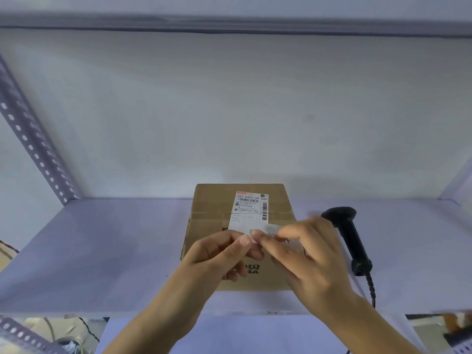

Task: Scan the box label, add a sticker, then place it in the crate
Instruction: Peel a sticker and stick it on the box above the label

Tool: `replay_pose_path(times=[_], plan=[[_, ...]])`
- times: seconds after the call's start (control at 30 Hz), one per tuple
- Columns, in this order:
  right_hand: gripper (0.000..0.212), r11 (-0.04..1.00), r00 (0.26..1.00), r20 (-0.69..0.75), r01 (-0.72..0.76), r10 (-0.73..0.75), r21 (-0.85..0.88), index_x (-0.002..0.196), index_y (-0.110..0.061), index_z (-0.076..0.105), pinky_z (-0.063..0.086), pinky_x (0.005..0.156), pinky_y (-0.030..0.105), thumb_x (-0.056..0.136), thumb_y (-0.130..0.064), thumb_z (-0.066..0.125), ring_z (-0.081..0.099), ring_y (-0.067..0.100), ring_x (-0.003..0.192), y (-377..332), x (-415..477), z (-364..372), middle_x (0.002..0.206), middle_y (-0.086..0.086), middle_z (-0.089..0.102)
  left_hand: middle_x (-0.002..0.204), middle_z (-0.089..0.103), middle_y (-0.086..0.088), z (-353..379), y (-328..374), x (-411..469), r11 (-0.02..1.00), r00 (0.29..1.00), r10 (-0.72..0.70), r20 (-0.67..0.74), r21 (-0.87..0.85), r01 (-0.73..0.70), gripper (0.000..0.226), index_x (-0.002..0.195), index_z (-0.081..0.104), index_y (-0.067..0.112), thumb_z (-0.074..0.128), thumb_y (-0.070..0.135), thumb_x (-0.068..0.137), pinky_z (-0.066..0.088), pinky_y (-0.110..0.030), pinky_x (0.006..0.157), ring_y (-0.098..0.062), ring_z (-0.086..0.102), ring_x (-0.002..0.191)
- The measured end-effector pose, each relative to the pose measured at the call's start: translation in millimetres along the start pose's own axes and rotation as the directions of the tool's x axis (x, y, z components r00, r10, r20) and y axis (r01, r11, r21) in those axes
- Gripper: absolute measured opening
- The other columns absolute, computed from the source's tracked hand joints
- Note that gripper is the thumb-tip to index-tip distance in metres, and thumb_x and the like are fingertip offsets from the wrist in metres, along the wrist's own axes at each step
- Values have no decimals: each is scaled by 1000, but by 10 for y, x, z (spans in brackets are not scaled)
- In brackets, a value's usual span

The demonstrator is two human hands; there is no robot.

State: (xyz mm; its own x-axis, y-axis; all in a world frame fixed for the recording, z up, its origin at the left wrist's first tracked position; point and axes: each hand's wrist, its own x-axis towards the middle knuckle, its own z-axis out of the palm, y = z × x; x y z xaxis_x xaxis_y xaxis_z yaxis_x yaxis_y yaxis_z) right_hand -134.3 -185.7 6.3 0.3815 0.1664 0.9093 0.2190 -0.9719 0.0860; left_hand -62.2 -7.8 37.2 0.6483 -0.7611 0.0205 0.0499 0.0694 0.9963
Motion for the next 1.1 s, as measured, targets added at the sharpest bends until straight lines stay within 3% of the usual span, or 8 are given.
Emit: replay_pose_path(times=[0.2,0.43,0.63,0.73,0.8,1.1], plan=[[24,998,999,-23,45,-44,41,120,-23,68,41,71,35,100,-17,56,48,17,79,-19,15,-35,91,-3,49,86,72,1,-16,11,-29,997,1000,-27,-3,-78,26,36,81,76,19,64,51,73,47,-21,65,-8,54,64],[26,997,998,-33,59,-57,50,121,-24,63,40,75,33,96,-16,63,50,17,82,-20,-14,-28,94,-4,49,86,70,-1,-7,16,-68,989,999,-42,-13,-140,40,21,76,74,21,62,39,79,48,-19,67,-20,51,82],[30,997,996,-53,74,-72,37,122,-24,63,39,78,32,94,-15,66,49,15,84,-23,-26,-7,93,-3,49,85,68,-3,10,23,-86,986,999,-33,-37,-167,26,19,67,70,22,65,32,82,49,-17,64,-18,48,77],[33,997,996,-60,69,-67,40,123,-25,63,40,79,33,92,-15,69,50,16,84,-19,-37,-2,93,-3,50,79,68,1,11,26,-94,985,999,-30,-31,-173,24,21,74,72,20,65,39,75,49,-16,64,-12,50,68],[37,997,996,-60,66,-64,37,123,-26,62,41,78,33,89,-15,72,50,17,83,-15,-45,-2,93,-4,50,78,68,1,8,19,-97,985,999,-27,-31,-169,21,30,80,72,15,67,43,73,50,-17,65,-11,50,68],[39,997,997,-37,72,-71,35,122,-24,62,43,77,35,87,-11,73,50,16,84,-32,-39,-27,94,-3,50,75,64,3,27,-7,-106,991,999,-5,-43,-137,-1,18,71,69,21,62,33,81,50,-17,68,-12,48,70]])
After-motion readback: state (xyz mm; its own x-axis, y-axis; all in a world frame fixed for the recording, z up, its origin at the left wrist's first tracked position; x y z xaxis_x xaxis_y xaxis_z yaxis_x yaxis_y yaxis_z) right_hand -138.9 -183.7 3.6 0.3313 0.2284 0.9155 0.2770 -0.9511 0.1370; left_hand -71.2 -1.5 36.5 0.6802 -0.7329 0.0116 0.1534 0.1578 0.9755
